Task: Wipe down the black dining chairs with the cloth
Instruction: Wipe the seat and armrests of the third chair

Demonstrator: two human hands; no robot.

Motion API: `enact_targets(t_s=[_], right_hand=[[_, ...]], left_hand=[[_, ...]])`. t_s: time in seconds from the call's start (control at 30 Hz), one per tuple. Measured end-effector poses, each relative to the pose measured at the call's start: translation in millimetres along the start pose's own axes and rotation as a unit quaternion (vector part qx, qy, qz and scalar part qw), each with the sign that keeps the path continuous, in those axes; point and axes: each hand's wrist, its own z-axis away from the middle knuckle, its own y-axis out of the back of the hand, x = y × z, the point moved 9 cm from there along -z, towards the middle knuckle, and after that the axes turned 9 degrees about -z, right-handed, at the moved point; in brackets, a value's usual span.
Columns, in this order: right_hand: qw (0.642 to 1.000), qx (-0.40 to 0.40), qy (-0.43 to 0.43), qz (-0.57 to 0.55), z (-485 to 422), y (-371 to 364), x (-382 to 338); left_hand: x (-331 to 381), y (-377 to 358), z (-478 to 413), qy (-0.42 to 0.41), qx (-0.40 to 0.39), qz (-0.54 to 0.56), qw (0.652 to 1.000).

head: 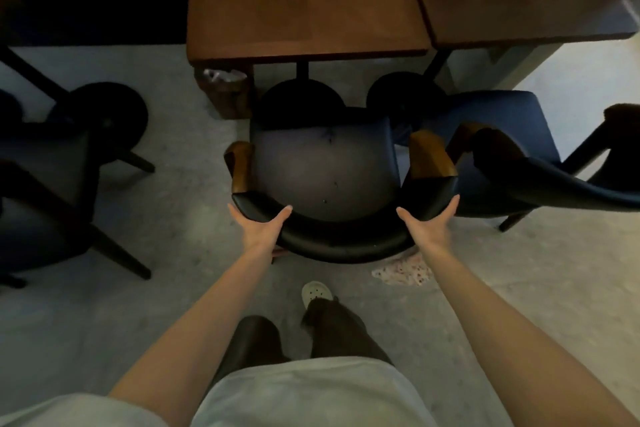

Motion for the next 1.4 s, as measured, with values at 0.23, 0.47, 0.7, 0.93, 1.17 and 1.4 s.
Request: enact_targets(t_s=[0.23, 0.47, 0.7, 0.93, 1.17, 1.4], right_hand=[[1.000, 0.009, -0.024, -0.011, -18, 6, 0], [0.999, 0.020, -0.008, -0.032, -6, 11, 4], [0.999, 0.017, 0.010, -0.048, 17, 25, 19], [0.998, 0.027, 0.023, -0.061, 55, 47, 69], [0.997, 0.023, 0.033, -0.070, 76, 56, 120], [0.996, 0.041, 0.027, -0.076, 87, 61, 138]], left_hand=[[6, 5, 2, -0.020, 0.085, -0.025, 0.996], [5, 9, 6, -0.035, 0.084, -0.010, 0.996], [-23, 15, 31, -0.033, 0.078, 0.016, 0.996], [-75, 28, 64, -0.038, 0.080, 0.011, 0.996], [-130, 29, 83, -0.039, 0.076, -0.005, 0.996], [-140, 35, 93, -0.054, 0.065, 0.008, 0.996]])
